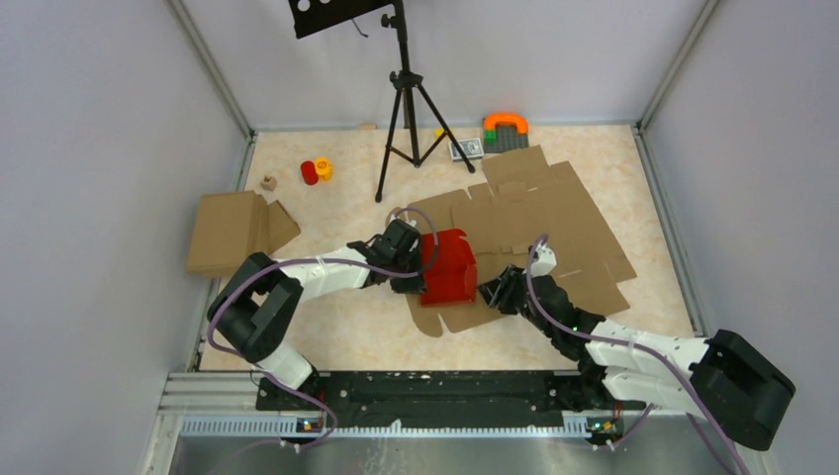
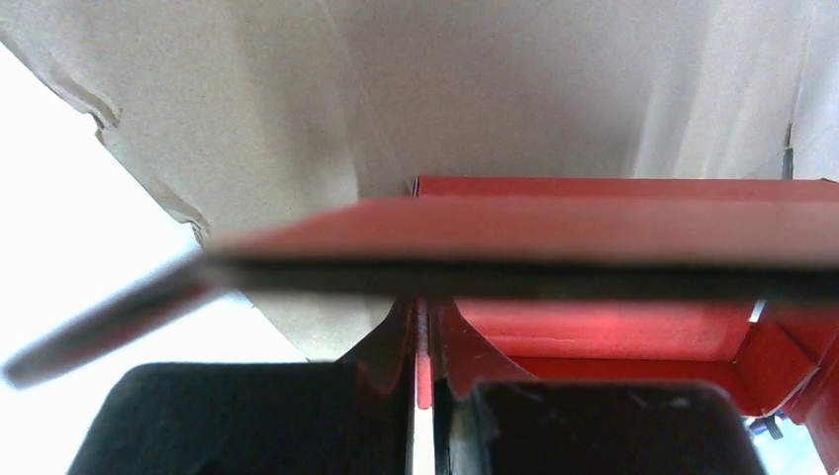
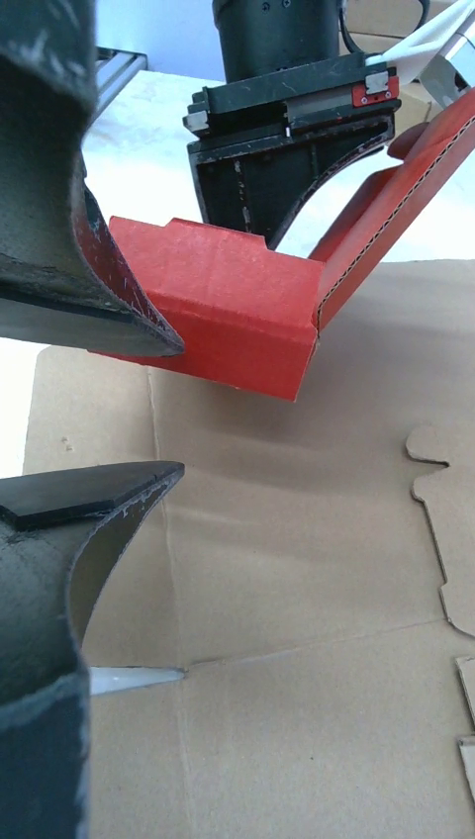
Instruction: Fold the paper box
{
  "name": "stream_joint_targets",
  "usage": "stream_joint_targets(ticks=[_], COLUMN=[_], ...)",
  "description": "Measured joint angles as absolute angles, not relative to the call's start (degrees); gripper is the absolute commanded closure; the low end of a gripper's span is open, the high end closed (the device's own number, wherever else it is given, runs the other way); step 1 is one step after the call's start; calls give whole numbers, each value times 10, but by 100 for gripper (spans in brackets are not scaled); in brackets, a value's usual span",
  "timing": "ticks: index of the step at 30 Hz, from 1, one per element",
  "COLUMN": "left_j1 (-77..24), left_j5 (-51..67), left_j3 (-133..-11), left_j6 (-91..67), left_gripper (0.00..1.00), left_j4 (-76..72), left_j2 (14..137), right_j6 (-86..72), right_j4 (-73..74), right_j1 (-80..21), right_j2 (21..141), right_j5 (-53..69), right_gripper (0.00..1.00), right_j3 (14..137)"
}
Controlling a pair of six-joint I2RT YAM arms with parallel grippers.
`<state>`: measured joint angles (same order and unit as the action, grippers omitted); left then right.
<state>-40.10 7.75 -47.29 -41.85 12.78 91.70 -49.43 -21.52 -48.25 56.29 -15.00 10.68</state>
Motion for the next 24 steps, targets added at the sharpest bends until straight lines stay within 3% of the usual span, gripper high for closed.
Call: stream_joint_targets(ticks=[15, 24], left_j1=[-401, -401], left_j5=[77, 86], left_j3=[-472, -472], left_j6=[-416, -416], left_gripper=[100, 100], left_j4=[131, 129], left_j2=[916, 916], right_j6=[-498, -523], right_j4=[-277, -327], right_j1=[-482, -474], right_j2=[584, 637], right_j5=[-125, -89], right_gripper=[52, 56], right_j3=[110, 110])
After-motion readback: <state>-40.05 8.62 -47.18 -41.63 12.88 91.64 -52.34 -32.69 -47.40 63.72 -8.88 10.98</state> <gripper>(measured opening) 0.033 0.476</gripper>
